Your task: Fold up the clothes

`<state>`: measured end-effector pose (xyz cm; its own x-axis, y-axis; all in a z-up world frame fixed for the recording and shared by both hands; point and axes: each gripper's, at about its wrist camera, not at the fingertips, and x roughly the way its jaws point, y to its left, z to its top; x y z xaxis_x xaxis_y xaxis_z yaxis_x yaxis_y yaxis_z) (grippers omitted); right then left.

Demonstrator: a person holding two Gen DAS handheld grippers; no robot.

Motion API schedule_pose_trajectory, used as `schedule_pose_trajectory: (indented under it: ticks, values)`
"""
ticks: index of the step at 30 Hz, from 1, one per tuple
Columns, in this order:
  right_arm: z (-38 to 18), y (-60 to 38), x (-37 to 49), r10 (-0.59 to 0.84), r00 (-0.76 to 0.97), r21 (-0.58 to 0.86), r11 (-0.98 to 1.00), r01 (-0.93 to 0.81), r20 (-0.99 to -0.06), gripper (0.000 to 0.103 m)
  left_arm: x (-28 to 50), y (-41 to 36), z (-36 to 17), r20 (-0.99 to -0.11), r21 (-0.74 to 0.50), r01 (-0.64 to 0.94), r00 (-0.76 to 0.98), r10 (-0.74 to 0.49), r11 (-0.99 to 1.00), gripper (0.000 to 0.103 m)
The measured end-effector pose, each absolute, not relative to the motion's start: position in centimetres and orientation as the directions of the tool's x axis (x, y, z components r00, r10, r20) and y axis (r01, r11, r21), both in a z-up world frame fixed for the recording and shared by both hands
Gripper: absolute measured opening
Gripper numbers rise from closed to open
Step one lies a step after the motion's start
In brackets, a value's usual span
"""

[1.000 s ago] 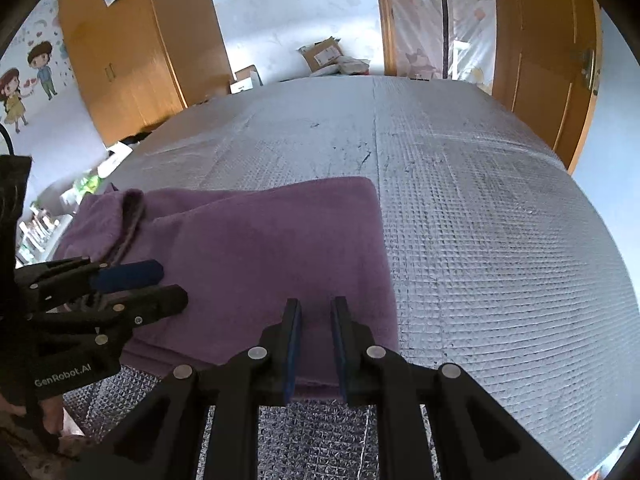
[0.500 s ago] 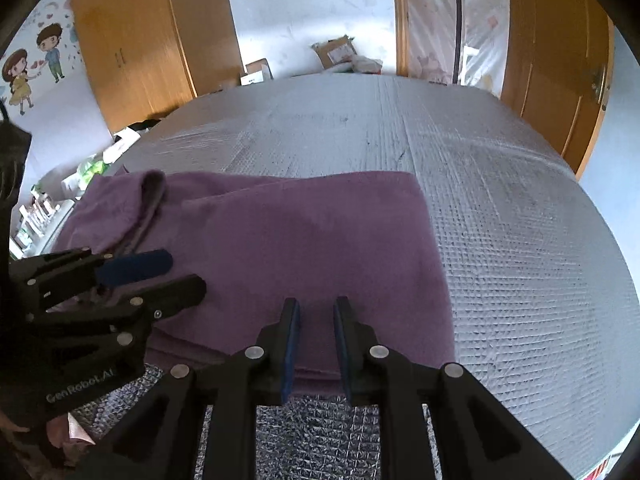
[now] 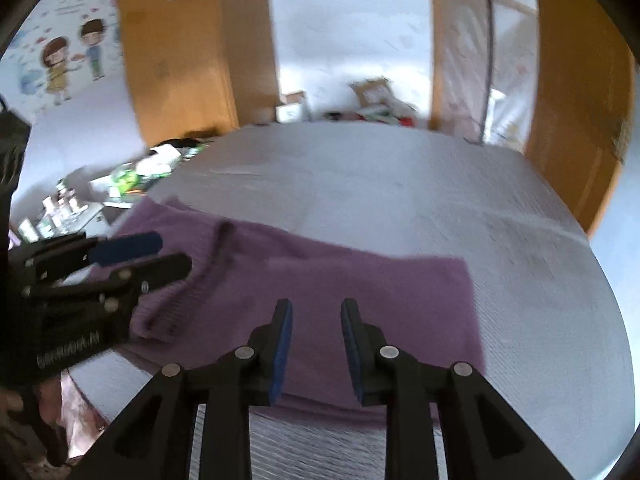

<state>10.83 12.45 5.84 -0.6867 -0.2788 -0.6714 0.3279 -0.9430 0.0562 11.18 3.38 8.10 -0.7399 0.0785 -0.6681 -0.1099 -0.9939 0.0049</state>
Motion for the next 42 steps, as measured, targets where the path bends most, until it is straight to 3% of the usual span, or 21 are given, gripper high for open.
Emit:
schedule_pose_trajectory:
  ticks: [7, 20, 27, 29, 34, 42]
  values:
    - [6.1, 6.4, 10.3, -0.375, -0.640, 0.035, -0.878, 0.477, -0.671, 0.028, 11.7, -3.2, 7.7, -0.685, 0.021, 0.071, -0.725, -0.066, -0.997, 0.040]
    - [4.6, -2.0, 9.8, -0.493, -0.515, 0.056, -0.759, 0.649, -0.701, 0.028, 11.3, -11.5, 5.1, -0.743, -0.062, 0.252, -0.658, -0.124, -0.966, 0.040]
    - [4.6, -4.3, 10.8, -0.572, -0.454, 0.083, -0.679, 0.730, -0.683, 0.030, 11.4, -16.3, 5.1, -0.748, -0.185, 0.288, -0.661, -0.055, -0.940, 0.040]
    - [4.4, -5.3, 11.1, -0.591, -0.421, 0.098, -0.650, 0.753, -0.688, 0.039, 11.2, -17.2, 5.0, -0.749, -0.198, 0.279, -0.661, -0.038, -0.940, 0.040]
    - [3.4, -8.1, 12.0, -0.628, -0.331, 0.131, -0.573, 0.809, -0.704, 0.042, 10.6, -19.7, 4.3, -0.757, -0.272, 0.261, -0.653, 0.038, -0.926, 0.040]
    - [1.6, -12.9, 13.8, -0.616, -0.272, 0.096, -0.496, 0.863, -0.739, 0.042, 9.4, -21.2, 2.3, -0.801, -0.245, 0.254, -0.597, 0.048, -0.936, 0.040]
